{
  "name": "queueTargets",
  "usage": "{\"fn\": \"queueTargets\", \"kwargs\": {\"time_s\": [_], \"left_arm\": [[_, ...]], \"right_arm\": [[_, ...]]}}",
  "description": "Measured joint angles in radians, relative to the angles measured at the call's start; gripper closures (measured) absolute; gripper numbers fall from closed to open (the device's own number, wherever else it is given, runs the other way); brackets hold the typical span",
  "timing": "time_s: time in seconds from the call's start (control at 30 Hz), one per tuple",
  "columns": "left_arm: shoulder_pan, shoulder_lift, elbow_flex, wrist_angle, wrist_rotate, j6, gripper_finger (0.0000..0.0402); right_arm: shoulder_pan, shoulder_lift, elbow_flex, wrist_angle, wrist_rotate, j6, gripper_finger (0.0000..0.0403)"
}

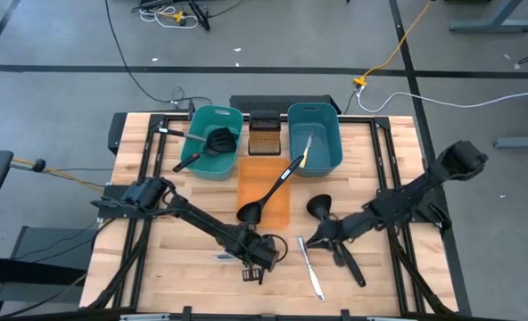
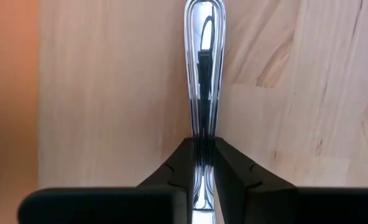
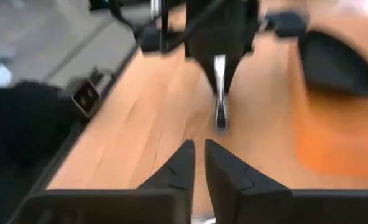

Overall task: Pick & Place Kitchen Items
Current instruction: Put the left silver knife into the blue bin

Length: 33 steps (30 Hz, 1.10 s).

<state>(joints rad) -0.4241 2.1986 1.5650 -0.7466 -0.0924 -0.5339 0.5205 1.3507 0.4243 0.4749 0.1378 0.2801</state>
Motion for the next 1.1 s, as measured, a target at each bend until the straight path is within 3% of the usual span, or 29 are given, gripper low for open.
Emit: {"fn": "queueTargets", "kwargs": {"time_s": [0.33, 0.5, 0.67, 0.8, 1.1], "left_arm": [[0.007, -0.002, -0.001, 0.009, 0.014, 0.015, 0.0353], [0.007, -0.002, -0.001, 0.017, 0.016, 0.017, 0.0352], [0.007, -0.002, -0.001, 0.023, 0.018, 0.021, 0.0352], [0.007, -0.002, -0.002, 0.04, 0.015, 0.022, 0.0352], [0.006, -0.001, -0.003, 0.083, 0.005, 0.021, 0.0351]], "right_arm": [[0.014, 0.281, 0.26, -0.197, 0.03, 0.037, 0.0245], [0.014, 0.383, 0.36, -0.267, 0.038, 0.027, 0.0209], [0.014, 0.456, 0.455, -0.352, 0.111, 0.024, 0.0202], [0.007, 0.511, 0.514, -0.424, 0.11, 0.04, 0.0202], [-0.019, 0.581, 0.529, -0.411, 0.138, 0.123, 0.0201]]}}
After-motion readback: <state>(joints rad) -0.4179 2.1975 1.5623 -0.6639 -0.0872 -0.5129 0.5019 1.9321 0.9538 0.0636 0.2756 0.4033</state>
